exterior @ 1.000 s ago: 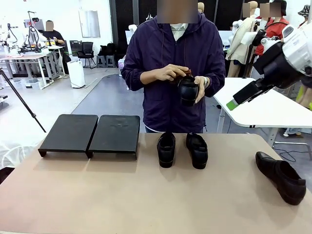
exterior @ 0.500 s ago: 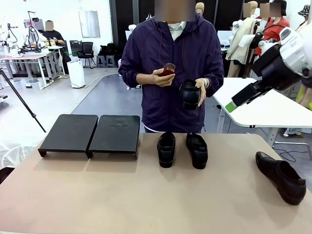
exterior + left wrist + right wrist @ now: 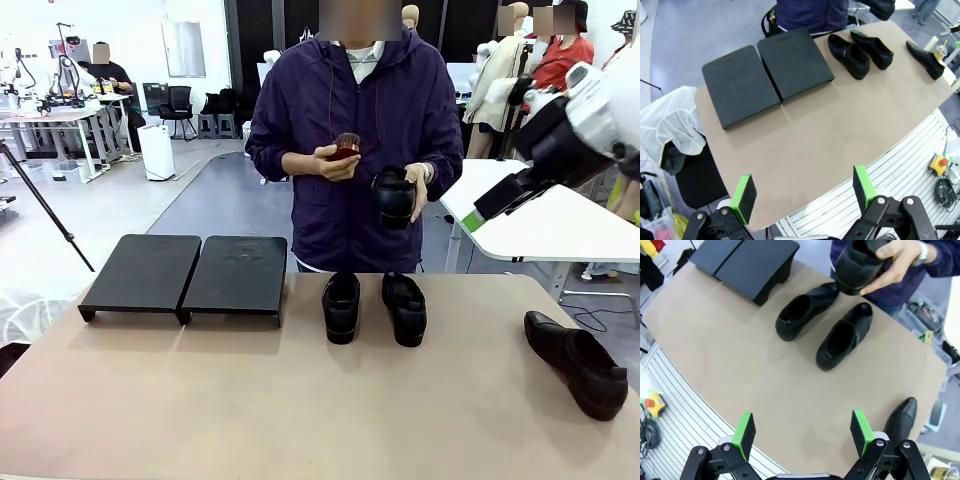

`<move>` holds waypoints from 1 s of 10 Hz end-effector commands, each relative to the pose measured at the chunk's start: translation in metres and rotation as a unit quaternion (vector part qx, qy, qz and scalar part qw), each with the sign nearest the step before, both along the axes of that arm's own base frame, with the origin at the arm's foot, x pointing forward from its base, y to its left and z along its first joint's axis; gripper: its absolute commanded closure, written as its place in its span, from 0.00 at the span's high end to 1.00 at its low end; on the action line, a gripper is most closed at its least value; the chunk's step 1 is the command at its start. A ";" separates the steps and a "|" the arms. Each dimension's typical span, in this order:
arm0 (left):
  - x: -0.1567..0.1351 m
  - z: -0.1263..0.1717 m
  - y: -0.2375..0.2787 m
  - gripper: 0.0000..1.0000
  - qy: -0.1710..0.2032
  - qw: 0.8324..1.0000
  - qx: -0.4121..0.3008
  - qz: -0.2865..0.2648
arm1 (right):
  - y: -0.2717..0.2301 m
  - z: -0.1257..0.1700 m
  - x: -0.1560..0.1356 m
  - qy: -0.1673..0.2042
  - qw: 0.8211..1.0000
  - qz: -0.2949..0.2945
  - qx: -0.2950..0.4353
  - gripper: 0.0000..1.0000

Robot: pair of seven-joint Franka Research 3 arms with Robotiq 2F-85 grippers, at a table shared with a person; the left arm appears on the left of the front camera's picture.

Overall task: Organize the shoes by placing them on the stand.
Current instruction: Pick up one Shoe and place it in the middle of the table.

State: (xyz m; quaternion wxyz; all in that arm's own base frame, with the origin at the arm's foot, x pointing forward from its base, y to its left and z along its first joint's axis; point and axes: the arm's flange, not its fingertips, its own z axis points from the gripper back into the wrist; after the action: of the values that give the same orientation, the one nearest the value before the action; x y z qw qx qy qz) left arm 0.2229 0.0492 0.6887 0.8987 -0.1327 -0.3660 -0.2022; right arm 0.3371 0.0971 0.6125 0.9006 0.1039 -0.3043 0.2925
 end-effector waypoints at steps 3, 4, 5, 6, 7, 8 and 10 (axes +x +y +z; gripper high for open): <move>0.000 0.002 0.001 1.00 0.001 1.000 0.000 -0.004 | -0.019 0.014 -0.016 0.012 1.000 0.007 -0.002 1.00; 0.000 0.002 0.001 1.00 0.001 1.000 0.000 -0.004 | -0.053 0.038 -0.035 0.024 1.000 0.000 -0.012 1.00; 0.000 0.002 0.001 1.00 0.001 1.000 0.000 -0.004 | -0.082 0.059 -0.054 0.035 0.999 -0.014 -0.029 1.00; 0.000 0.002 0.001 1.00 0.001 1.000 0.000 -0.004 | -0.124 0.087 -0.086 0.054 0.996 -0.045 -0.053 1.00; 0.000 0.002 0.001 1.00 0.001 1.000 0.000 -0.004 | -0.149 0.103 -0.112 0.081 0.993 -0.046 -0.070 1.00; 0.000 0.002 0.001 1.00 0.001 1.000 0.000 -0.004 | -0.171 0.111 -0.136 0.116 0.987 -0.046 -0.097 1.00; 0.000 0.002 0.001 1.00 0.001 1.000 0.000 -0.004 | -0.210 0.125 -0.185 0.139 0.978 -0.098 -0.120 1.00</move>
State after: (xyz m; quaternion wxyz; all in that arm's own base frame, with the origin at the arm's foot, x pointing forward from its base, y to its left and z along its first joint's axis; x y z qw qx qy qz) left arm 0.2229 0.0493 0.6887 0.8987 -0.1328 -0.3660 -0.2021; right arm 0.1524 -0.1063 0.7310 0.9635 0.0255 -0.1592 0.2138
